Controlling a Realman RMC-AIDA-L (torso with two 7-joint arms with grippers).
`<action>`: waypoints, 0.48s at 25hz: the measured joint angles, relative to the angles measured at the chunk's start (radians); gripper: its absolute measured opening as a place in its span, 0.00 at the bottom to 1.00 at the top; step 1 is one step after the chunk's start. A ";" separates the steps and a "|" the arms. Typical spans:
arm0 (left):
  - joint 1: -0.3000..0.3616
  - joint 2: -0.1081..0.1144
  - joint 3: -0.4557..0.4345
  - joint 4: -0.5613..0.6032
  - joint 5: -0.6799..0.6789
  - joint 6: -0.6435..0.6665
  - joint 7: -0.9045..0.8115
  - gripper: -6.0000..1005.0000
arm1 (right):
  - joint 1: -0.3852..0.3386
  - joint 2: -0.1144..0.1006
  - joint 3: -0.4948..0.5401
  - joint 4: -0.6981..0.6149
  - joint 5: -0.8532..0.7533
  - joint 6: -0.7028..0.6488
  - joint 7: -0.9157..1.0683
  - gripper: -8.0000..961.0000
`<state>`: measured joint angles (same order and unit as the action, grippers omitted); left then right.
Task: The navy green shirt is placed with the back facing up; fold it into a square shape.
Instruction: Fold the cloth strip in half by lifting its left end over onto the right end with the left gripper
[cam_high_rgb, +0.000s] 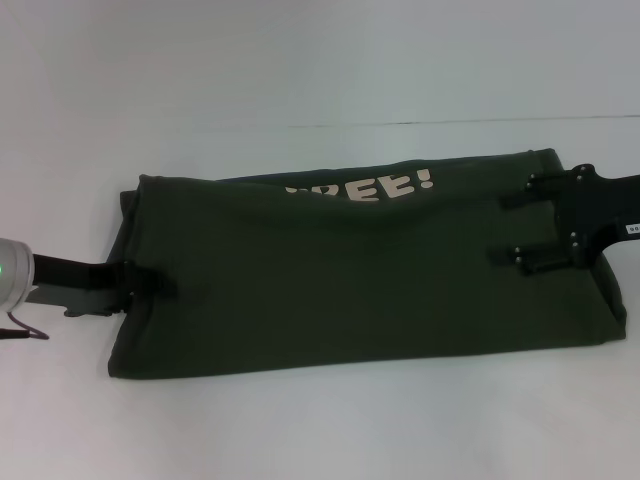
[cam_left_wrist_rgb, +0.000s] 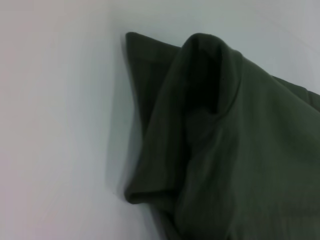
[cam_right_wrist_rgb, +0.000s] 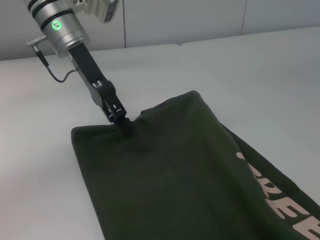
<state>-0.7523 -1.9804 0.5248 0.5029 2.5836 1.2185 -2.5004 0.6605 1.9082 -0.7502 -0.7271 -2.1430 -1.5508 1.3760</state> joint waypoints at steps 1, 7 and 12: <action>-0.001 0.000 0.000 -0.001 0.000 0.001 0.000 0.64 | 0.000 0.000 -0.001 0.000 0.000 0.000 0.000 0.86; -0.003 0.000 0.000 -0.003 0.000 0.005 0.000 0.64 | 0.001 0.001 -0.008 0.000 0.000 0.000 0.000 0.86; -0.006 0.000 0.001 -0.008 0.000 0.007 0.000 0.64 | 0.001 0.002 -0.008 0.000 0.000 0.000 0.000 0.86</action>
<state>-0.7582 -1.9803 0.5257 0.4948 2.5834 1.2259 -2.5004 0.6612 1.9098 -0.7579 -0.7271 -2.1430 -1.5508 1.3760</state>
